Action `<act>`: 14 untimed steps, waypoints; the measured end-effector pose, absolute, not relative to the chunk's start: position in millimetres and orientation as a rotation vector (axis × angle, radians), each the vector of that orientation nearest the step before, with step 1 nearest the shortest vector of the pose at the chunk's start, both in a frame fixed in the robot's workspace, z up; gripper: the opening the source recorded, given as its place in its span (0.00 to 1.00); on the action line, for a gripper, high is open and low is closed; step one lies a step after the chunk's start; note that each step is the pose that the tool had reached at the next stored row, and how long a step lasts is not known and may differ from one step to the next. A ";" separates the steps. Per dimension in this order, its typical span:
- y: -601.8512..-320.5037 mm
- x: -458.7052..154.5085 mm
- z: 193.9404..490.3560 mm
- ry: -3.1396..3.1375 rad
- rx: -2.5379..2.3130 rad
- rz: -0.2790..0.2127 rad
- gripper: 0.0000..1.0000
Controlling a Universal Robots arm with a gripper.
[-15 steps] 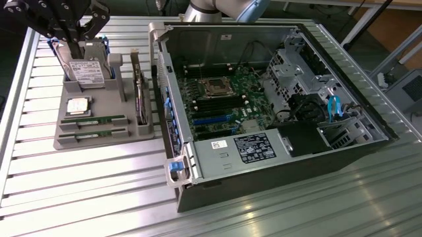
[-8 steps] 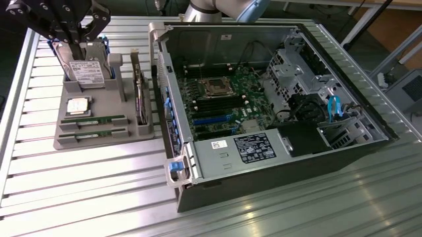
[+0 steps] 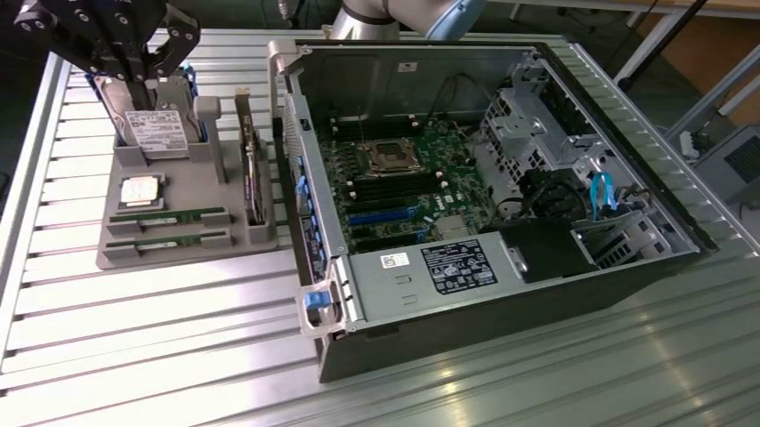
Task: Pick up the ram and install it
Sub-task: 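Reach for the ram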
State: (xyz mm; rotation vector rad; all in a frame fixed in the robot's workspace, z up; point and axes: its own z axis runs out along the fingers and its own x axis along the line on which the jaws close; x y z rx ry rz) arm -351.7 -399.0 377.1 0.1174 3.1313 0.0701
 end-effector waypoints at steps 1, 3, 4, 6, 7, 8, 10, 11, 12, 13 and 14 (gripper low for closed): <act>-399.0 -351.7 375.6 3.131 0.117 0.070 0.09; -399.0 -351.7 372.3 3.131 0.118 0.070 0.09; -399.0 -351.7 371.6 3.131 0.117 0.070 0.09; -399.2 -351.8 370.0 3.131 0.117 0.070 0.09; -399.5 -352.0 369.0 3.131 0.117 0.070 0.09; -399.8 -352.2 368.0 3.131 0.117 0.071 0.09; -400.3 -352.5 365.5 3.130 0.117 0.071 0.09; -400.3 -352.5 365.3 3.131 0.117 0.071 0.09; -400.3 -352.5 365.1 3.130 0.117 0.071 0.09; -400.3 -352.5 365.1 3.130 0.117 0.071 0.09; -400.3 -352.5 365.1 3.130 0.117 0.071 0.09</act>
